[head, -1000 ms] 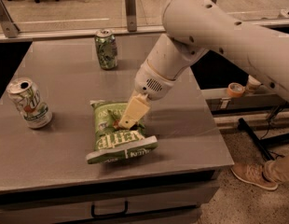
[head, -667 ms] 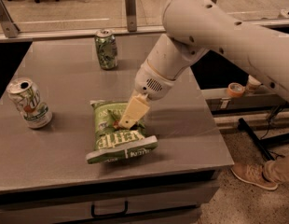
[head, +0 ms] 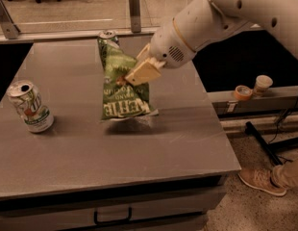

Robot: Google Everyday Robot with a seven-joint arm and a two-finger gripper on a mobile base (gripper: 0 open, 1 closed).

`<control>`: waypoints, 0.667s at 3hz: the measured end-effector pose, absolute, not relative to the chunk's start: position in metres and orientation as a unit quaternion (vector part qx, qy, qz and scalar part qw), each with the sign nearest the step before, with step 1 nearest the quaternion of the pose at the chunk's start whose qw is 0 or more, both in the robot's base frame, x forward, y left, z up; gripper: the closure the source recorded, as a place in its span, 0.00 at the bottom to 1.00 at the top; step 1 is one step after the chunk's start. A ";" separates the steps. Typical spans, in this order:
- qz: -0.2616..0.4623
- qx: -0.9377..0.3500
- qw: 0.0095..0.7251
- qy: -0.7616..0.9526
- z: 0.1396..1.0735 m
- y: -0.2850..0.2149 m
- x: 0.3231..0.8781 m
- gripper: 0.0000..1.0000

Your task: Pick green jalapeno chip bag

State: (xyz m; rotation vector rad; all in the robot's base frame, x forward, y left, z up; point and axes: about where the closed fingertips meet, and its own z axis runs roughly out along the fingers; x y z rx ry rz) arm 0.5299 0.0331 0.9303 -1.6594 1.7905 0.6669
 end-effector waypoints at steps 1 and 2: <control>0.250 -0.633 0.319 0.659 0.945 0.036 0.532 1.00; 0.250 -0.633 0.319 0.660 0.945 0.036 0.531 1.00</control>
Offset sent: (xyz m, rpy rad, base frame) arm 0.0024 0.0024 0.0174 0.0289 -0.0460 0.0213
